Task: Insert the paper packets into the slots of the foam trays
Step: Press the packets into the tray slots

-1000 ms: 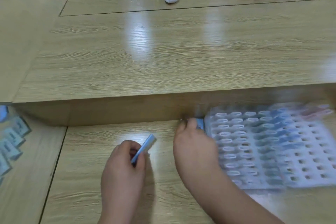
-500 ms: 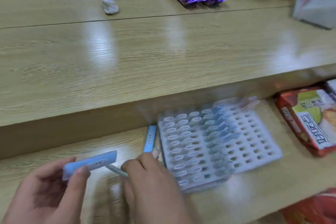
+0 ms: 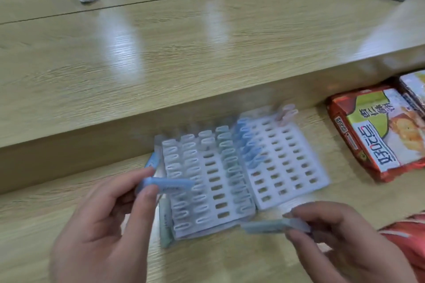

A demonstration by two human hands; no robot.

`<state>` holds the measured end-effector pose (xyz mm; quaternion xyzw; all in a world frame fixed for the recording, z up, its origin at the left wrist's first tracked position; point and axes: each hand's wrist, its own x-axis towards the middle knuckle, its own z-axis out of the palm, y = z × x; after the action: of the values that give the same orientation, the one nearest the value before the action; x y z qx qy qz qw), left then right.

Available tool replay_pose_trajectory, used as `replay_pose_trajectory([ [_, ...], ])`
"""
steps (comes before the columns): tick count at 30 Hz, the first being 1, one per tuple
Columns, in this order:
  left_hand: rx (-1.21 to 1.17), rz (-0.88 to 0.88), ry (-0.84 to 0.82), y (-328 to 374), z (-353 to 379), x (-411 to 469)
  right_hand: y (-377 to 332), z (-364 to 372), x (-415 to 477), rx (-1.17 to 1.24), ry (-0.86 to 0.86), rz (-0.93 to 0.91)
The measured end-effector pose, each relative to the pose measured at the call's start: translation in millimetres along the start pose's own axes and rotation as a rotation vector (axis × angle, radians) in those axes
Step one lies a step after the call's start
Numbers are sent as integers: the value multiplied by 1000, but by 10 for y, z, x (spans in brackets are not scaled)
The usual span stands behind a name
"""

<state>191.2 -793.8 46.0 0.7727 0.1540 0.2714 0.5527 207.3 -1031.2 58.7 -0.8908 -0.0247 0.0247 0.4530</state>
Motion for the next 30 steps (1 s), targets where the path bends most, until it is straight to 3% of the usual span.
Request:
replay_pose_trajectory([
  [1,55,11,-20,48,67,16,46,-73,-12,-42,108,-80],
  [8,407,215,-141,41,369,55,211,-169,317,66,167,-236],
  [17,554,214,-156,-31,590,214,240,-109,448,121,87,-347],
  [22,638,179,-199,-38,684,273,379,-189,613,125,157,-298],
  [30,647,176,-209,-19,753,304,460,-95,779,43,43,-307],
])
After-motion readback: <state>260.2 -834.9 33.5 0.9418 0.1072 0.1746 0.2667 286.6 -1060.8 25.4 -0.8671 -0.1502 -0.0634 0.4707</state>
